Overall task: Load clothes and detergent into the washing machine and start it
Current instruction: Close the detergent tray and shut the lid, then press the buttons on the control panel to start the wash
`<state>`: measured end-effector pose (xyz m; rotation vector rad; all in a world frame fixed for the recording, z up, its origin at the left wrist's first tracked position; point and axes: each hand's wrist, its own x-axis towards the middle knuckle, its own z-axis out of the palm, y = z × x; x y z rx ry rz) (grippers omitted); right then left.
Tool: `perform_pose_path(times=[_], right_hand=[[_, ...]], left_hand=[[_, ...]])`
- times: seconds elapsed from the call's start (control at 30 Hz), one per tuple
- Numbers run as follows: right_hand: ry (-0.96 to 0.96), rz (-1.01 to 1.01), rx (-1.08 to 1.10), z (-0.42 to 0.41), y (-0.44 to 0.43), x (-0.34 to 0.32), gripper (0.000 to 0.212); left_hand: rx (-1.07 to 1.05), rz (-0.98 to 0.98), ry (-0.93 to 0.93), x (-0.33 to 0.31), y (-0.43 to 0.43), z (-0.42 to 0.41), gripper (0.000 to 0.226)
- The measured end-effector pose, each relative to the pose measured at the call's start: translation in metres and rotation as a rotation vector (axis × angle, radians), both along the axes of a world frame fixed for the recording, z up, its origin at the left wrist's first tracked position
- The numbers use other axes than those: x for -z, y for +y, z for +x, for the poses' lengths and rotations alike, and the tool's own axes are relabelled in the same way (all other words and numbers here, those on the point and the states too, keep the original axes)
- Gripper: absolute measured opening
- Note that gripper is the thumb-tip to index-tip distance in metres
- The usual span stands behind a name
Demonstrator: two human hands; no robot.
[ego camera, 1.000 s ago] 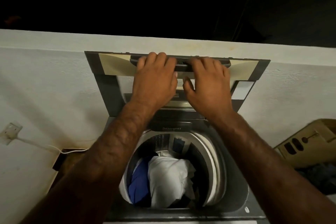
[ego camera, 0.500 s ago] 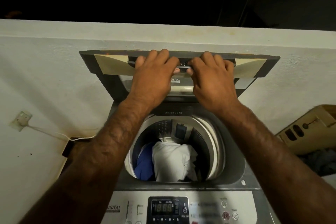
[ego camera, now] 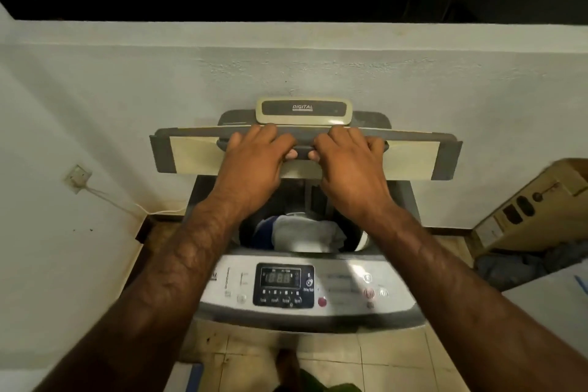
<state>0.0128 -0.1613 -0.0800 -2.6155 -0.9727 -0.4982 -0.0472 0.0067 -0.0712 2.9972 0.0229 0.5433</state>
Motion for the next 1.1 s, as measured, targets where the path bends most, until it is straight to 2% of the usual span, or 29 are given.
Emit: perform_pose_path(times=[0.23, 0.53, 0.73, 0.83, 0.97, 1.1], right_hand=[[0.28, -0.104, -0.037, -0.043, -0.023, 0.053, 0.013], [0.508, -0.196, -0.033, -0.036, -0.02, 0.097, 0.021], [0.539, -0.209, 0.017, -0.033, -0.014, 0.117, 0.023], [0.501, -0.184, 0.032, -0.03, -0.012, 0.124, 0.022], [0.451, -0.172, 0.053, -0.031, -0.01, 0.132, 0.03], [0.462, -0.196, 0.063, -0.028, -0.007, 0.133, 0.026]], left_hand=[[0.012, -0.167, 0.306, 0.051, -0.022, -0.046, 0.022], [0.031, -0.235, 0.572, 0.09, -0.019, -0.039, 0.026], [0.032, -0.255, 0.579, 0.116, -0.014, -0.029, 0.026], [0.032, -0.26, 0.564, 0.124, -0.01, -0.025, 0.025], [0.031, -0.262, 0.538, 0.129, -0.01, -0.024, 0.023], [0.041, -0.279, 0.622, 0.125, -0.008, -0.019, 0.023]])
